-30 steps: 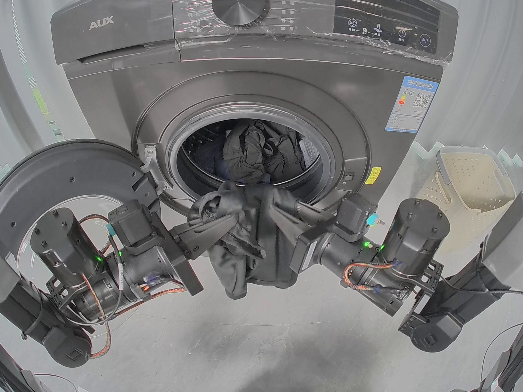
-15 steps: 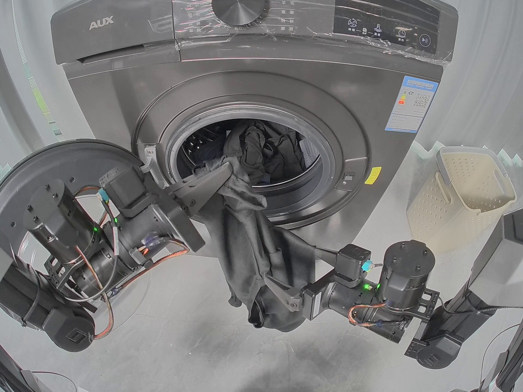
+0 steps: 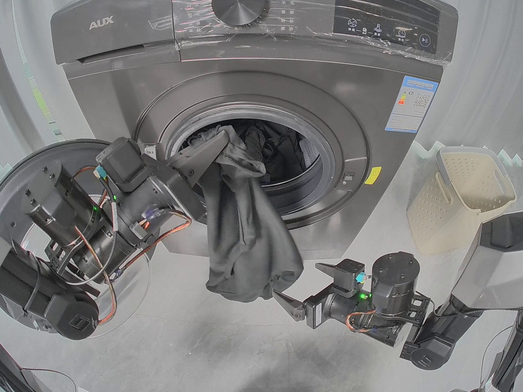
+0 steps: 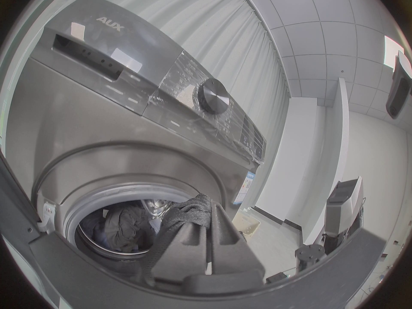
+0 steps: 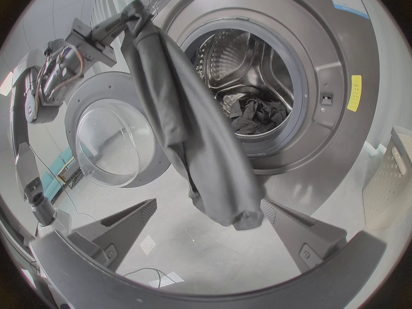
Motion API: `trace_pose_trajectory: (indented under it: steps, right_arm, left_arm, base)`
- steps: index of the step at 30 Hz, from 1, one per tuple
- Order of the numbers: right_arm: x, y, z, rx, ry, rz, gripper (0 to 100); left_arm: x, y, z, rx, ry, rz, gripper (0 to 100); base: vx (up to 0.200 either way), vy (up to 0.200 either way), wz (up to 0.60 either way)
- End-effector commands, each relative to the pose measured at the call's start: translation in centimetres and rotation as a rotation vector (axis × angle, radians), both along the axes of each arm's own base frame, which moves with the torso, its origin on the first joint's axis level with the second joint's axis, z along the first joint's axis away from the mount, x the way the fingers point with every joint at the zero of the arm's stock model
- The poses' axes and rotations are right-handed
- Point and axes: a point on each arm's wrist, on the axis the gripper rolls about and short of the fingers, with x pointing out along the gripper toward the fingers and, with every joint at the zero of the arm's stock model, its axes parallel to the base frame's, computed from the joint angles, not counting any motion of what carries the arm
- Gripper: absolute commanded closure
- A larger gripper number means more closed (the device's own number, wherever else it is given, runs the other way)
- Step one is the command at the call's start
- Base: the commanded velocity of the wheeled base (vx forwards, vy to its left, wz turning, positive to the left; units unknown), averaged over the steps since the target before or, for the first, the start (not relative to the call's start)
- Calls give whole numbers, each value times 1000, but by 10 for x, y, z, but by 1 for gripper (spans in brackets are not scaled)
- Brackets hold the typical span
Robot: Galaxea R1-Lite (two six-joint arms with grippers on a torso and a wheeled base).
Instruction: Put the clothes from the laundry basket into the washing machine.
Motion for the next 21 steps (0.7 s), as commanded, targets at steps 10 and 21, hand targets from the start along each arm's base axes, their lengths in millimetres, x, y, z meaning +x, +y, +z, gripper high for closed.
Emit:
trace_pose_trajectory:
  steps: [10,21]
  right_arm:
    - [2,24,-11,15,-2,49,0]
    - [6,51,-17,71,-34,99,0]
  left_arm:
    - [1,-1,12,-28,-41,2,100]
    - [3,-2,16,-48,-48,29,100]
  base:
    - [0,0,0]
    - [0,0,0]
